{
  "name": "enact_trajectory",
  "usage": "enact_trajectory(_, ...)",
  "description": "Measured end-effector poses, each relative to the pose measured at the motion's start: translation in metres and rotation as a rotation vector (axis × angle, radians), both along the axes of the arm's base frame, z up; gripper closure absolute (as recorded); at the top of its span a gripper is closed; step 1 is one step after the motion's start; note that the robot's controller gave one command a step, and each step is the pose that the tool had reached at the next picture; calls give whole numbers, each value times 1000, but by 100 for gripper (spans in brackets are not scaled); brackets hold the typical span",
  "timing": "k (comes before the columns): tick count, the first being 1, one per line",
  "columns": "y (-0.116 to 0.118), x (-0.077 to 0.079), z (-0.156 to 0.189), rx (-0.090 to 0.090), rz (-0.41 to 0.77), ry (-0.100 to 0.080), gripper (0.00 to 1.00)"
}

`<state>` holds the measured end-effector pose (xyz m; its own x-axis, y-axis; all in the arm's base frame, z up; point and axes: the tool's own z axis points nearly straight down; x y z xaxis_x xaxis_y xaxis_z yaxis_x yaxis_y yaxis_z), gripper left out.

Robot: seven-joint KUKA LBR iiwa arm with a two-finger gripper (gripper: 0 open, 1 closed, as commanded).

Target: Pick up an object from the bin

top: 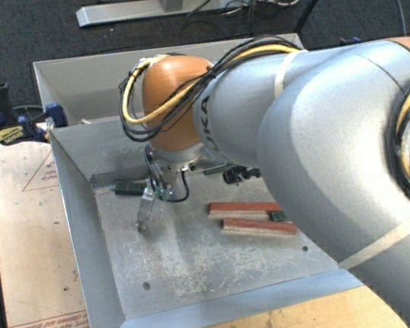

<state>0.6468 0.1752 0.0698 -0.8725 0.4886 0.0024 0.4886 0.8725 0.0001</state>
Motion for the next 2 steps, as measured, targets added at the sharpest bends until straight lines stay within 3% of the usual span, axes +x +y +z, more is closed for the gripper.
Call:
enact_trajectory(1, 0, 1, 1, 1, 0, -6, 100)
enact_trajectory(2, 1, 2, 24, 1, 1, -6, 100)
